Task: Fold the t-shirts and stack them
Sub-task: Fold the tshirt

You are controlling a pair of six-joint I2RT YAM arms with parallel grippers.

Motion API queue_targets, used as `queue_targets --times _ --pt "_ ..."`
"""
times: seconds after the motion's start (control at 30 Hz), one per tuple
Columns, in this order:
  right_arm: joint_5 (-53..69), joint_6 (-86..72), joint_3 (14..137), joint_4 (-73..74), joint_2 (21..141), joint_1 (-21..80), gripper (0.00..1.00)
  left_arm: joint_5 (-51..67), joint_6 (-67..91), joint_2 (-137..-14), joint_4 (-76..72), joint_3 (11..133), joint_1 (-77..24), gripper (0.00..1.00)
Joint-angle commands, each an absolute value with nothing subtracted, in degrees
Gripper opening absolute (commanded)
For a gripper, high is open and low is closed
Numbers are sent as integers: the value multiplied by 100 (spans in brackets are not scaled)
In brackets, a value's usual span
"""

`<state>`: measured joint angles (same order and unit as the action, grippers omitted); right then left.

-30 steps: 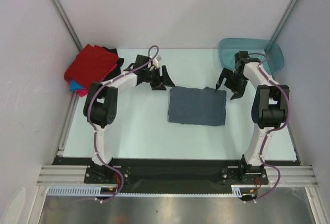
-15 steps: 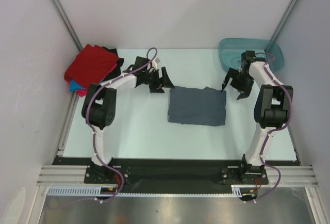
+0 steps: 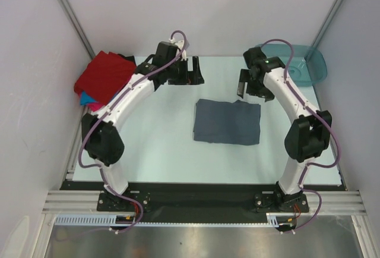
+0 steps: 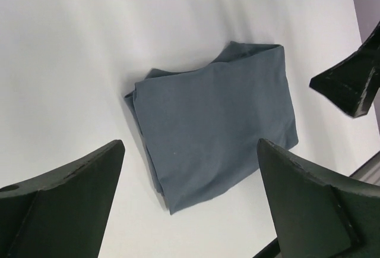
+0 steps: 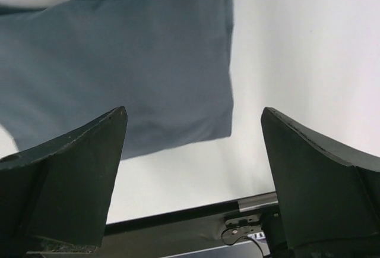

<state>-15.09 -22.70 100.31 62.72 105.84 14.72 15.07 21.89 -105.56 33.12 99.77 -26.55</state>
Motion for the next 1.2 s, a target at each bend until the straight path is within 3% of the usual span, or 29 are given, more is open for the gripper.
queue_targets --times 0.0,0.17,0.43,0.87,1.03,1.17 --pt "-2302 -2776 10301 6618 10099 1940 100 494 2056 -9976 3867 10160 -2856 100" --pt "-2662 -3488 10327 6846 9923 2364 100 -463 2417 -9633 4192 10160 -3155 100" --pt "-3075 -3242 10626 6926 9826 3093 100 -1608 2531 -9624 4825 10441 -3770 100" --pt "-2092 -3973 10161 6908 9562 3419 100 -984 3612 -9378 5590 10520 -4095 100" --pt "-2959 -4412 10643 7576 9747 3656 100 -1300 3744 -9404 5993 10784 -4148 100" --pt "-3226 -4184 10740 7252 9589 3955 100 -1651 3718 -9317 6011 10942 -4332 100"
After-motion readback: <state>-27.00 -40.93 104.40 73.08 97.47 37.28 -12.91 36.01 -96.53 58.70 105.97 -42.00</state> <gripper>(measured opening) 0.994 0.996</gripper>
